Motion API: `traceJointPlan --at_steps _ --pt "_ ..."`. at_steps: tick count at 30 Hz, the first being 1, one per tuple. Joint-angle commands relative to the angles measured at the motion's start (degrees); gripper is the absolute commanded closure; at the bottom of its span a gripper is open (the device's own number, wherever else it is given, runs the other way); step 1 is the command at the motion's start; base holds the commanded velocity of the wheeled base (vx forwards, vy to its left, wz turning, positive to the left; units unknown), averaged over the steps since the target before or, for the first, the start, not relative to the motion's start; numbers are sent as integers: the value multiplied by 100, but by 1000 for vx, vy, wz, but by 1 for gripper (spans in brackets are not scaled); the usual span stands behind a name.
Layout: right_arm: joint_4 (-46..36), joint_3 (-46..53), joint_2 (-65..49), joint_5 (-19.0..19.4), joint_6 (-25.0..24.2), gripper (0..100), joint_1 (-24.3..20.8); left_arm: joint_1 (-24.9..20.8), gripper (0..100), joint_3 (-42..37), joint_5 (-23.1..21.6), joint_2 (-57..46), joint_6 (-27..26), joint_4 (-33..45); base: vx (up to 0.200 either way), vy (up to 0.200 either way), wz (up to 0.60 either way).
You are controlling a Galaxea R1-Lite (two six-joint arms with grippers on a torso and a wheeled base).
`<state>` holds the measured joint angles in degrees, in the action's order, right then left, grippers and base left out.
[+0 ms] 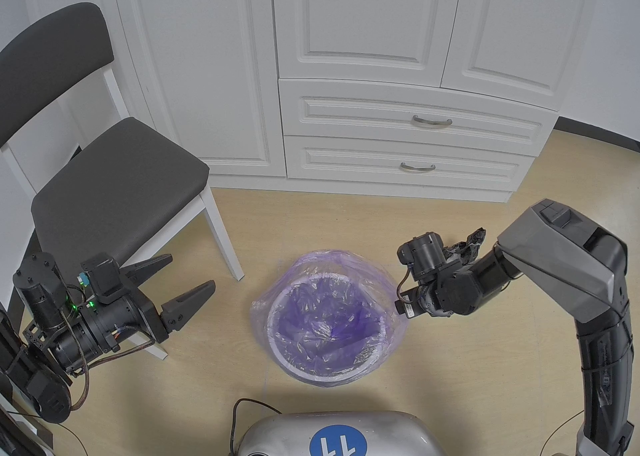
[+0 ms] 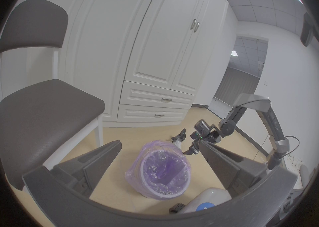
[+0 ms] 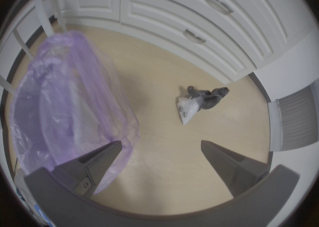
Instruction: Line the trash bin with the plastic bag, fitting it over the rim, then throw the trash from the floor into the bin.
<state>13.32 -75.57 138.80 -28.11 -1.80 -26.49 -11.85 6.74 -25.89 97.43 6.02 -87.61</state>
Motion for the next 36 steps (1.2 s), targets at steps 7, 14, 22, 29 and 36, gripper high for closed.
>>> traceJointPlan --at_steps 7,14,22,29,36 --pt "4380 2978 -1725 728 321 0 -32 -1153 0 627 1086 1041 -40 16 0 0 0" --pt "4134 2653 -1918 798 251 0 -93 -1223 0 2402 1605 2272 -84 1176 0 0 0" --pt "2069 1492 -1786 1018 -1402 0 -348 -1206 0 4995 1579 3089 -57 3910 0 0 0" --pt "1146 1035 -1655 2090 -2281 0 -366 -1188 0 6454 1596 3740 -154 5492 0 0 0" --pt "1199 745 -908 2073 -2448 0 -278 -1021 0 6928 1596 4126 -154 6010 0 0 0"
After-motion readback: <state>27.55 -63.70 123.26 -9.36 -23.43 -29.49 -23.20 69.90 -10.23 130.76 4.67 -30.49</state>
